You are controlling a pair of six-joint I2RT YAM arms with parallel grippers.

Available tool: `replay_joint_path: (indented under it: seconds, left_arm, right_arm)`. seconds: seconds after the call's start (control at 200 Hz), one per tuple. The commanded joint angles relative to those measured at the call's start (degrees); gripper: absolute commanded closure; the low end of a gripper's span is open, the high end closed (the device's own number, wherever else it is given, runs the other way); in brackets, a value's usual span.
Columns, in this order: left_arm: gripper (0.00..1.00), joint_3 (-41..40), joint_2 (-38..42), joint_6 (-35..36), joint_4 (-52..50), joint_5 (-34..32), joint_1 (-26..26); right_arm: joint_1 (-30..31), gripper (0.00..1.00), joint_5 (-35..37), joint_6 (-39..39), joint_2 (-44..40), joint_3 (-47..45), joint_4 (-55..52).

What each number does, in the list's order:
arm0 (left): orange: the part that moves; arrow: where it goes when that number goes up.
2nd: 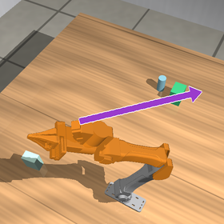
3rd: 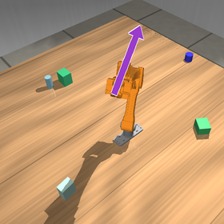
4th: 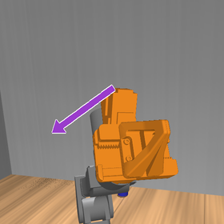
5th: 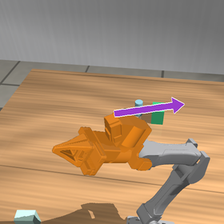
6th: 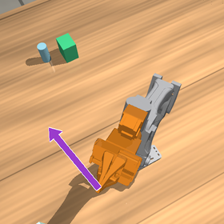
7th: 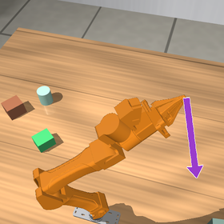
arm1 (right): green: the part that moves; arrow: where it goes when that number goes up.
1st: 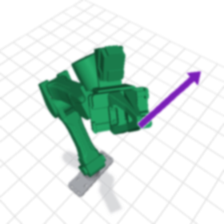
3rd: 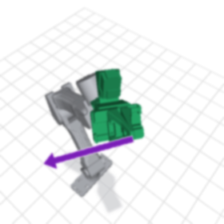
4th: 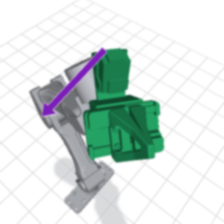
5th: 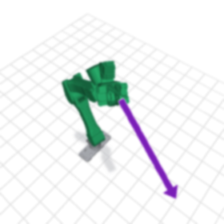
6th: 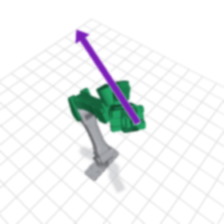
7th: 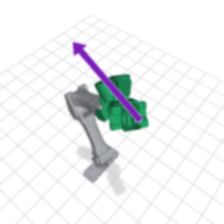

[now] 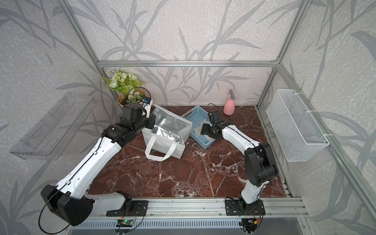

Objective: Place the ice pack in the delivery bag
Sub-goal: Adjust the bin at the center of the board, then place the delivery bag at the center of the board.

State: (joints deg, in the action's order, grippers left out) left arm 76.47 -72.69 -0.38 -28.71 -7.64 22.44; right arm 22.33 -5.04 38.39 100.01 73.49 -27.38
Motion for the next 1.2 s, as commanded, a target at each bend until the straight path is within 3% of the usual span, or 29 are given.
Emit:
replay_joint_path:
  seconds: [0.0, 0.2, 0.495, 0.65, 0.8, 0.915, 1.195]
  left_arm:
    - [1.00, -0.96, 1.26, -3.67, 0.63, -1.64, -0.29]
    - [1.00, -0.18, 1.96, -5.04, 1.04, 0.67, -0.29]
    - [1.00, -0.37, 2.66, -10.86, 2.10, 8.02, -0.29]
    - [1.00, -1.36, 3.90, -15.70, 3.59, 10.40, -0.29]
    - [1.00, -0.95, 5.53, -21.16, 0.81, -1.08, -0.36]
    - [1.00, -2.59, 6.97, -27.12, -0.52, -5.30, -0.42]
    - [1.00, -7.49, 7.64, -33.02, -1.77, -4.56, -0.46]
  right_arm:
    - [-0.52, 0.21, -0.06, 1.67, 2.77, 1.53, -6.00]
    - [-6.46, 0.21, 0.41, 0.72, -0.88, -4.88, -8.59]
    - [-17.06, 0.20, 3.91, -9.25, -5.47, -7.41, -14.21]
    - [-16.10, 0.19, 2.68, -10.59, -6.23, -5.52, -13.66]
    - [-11.16, 0.18, 3.31, -10.65, -5.17, -2.41, -14.17]
    - [-9.44, 0.14, 3.19, -9.28, -2.75, -0.21, -17.06]
    - [-7.63, 0.13, 1.67, -8.41, 0.87, -3.82, -14.14]
